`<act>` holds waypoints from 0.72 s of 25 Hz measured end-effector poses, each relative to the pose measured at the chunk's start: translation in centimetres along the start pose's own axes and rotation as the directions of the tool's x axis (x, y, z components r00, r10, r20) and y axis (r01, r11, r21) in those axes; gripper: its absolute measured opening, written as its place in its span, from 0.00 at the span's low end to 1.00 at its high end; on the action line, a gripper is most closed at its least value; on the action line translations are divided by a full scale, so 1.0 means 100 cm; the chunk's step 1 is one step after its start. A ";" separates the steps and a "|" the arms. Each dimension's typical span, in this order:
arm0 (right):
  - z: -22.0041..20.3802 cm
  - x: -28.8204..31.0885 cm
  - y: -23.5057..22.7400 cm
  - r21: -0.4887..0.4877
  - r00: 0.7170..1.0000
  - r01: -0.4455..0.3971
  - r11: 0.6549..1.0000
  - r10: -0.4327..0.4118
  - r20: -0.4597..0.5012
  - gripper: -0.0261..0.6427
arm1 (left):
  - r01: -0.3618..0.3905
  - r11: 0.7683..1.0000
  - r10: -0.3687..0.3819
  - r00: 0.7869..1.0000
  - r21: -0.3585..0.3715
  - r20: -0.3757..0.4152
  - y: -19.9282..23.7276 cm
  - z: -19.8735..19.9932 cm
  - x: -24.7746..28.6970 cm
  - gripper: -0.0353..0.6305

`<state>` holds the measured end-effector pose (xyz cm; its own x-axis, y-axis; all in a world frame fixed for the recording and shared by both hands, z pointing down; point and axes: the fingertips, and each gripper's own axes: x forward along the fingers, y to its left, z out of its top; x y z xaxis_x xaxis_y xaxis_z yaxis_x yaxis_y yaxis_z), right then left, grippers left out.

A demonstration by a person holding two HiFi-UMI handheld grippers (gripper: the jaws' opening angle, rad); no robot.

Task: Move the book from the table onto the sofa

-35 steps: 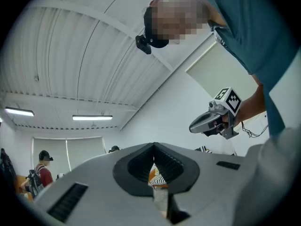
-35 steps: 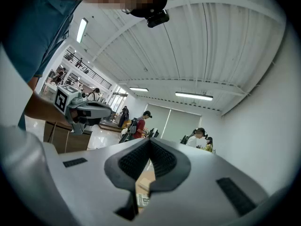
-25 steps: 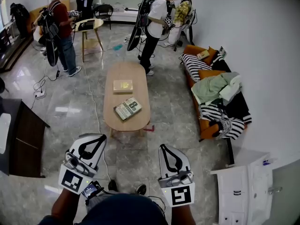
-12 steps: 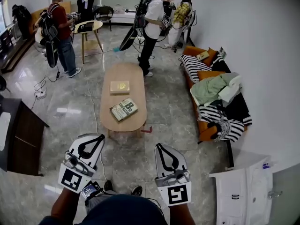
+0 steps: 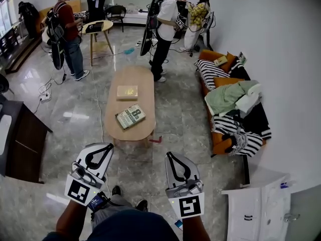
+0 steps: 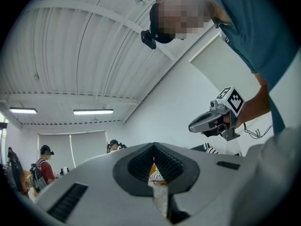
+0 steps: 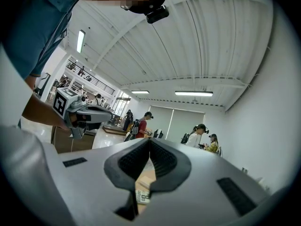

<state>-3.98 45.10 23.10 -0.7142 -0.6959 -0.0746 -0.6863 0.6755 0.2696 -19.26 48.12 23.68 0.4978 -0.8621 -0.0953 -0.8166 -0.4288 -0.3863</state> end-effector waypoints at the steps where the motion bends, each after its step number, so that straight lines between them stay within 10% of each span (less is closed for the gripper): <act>1: -0.002 0.003 -0.001 0.001 1.000 -0.003 1.000 0.003 -0.002 0.06 | 0.000 1.000 0.000 1.000 -0.002 0.000 0.001 -0.001 0.003 0.06; 18: -0.025 0.118 -0.002 -0.014 0.998 0.040 0.999 -0.040 -0.055 0.06 | 0.029 0.996 -0.028 0.999 -0.082 0.018 0.105 -0.062 0.048 0.06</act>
<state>-11.93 36.13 24.58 -0.6774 -0.7349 -0.0326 -0.7121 0.6440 0.2796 -27.24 37.79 24.82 0.5256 -0.8447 -0.1011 -0.8229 -0.4747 -0.3123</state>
